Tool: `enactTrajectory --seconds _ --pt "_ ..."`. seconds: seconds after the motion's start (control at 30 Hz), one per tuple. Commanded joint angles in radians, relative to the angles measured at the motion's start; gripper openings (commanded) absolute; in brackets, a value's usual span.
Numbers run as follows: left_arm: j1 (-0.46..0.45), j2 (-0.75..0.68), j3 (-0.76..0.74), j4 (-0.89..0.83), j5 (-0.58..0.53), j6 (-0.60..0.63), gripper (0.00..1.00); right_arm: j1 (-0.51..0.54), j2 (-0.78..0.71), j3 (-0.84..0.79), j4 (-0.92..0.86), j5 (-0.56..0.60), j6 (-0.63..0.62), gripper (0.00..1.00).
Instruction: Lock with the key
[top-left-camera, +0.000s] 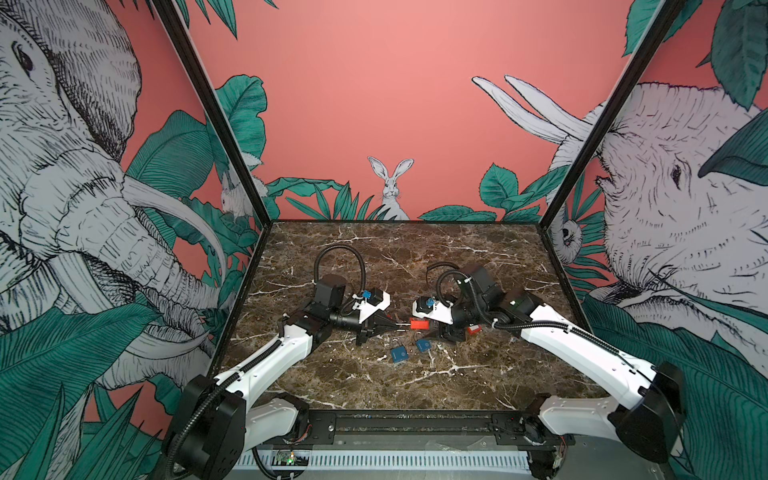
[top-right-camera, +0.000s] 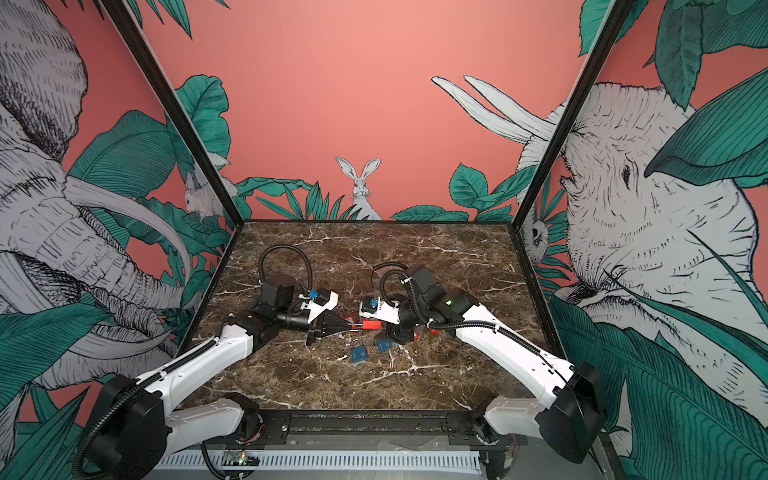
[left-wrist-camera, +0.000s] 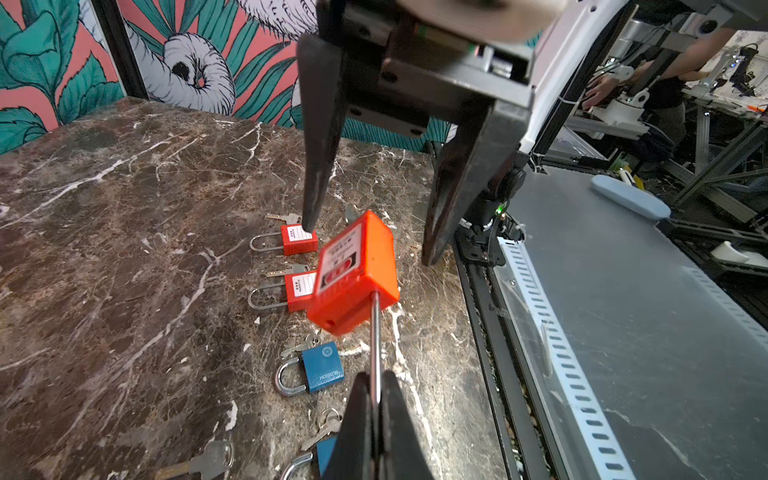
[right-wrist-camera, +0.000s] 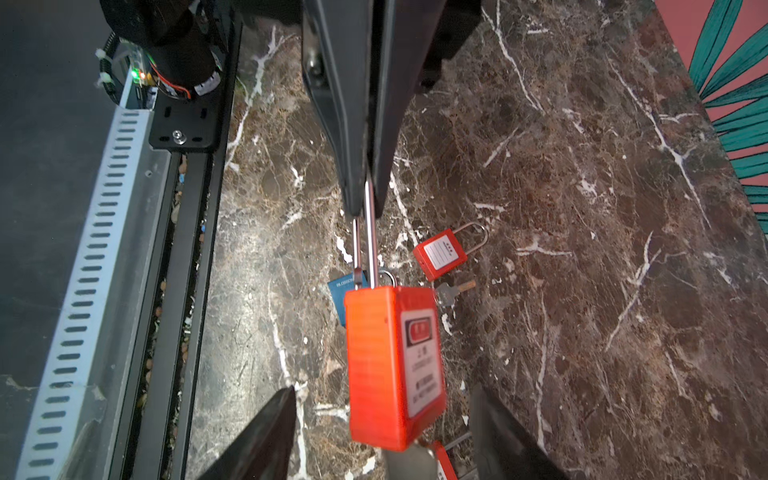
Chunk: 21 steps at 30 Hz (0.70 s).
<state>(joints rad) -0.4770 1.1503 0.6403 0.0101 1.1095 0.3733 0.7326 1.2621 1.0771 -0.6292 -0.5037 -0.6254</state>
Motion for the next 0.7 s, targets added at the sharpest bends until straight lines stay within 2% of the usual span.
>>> enactTrajectory --seconds 0.0,0.33,0.47,0.67 --pt "-0.013 -0.050 -0.005 0.079 0.022 -0.027 0.00 -0.007 -0.011 0.035 -0.062 -0.015 -0.017 0.58" --pt "-0.057 -0.067 -0.003 0.068 0.005 0.002 0.00 -0.007 0.016 0.044 -0.044 -0.052 0.005 0.42" --pt "-0.067 -0.073 -0.005 0.074 -0.008 0.007 0.00 -0.006 0.013 0.049 -0.058 -0.082 -0.005 0.32" --pt "-0.085 -0.090 -0.004 0.083 -0.031 0.021 0.00 -0.008 0.025 0.063 -0.097 -0.136 -0.016 0.25"
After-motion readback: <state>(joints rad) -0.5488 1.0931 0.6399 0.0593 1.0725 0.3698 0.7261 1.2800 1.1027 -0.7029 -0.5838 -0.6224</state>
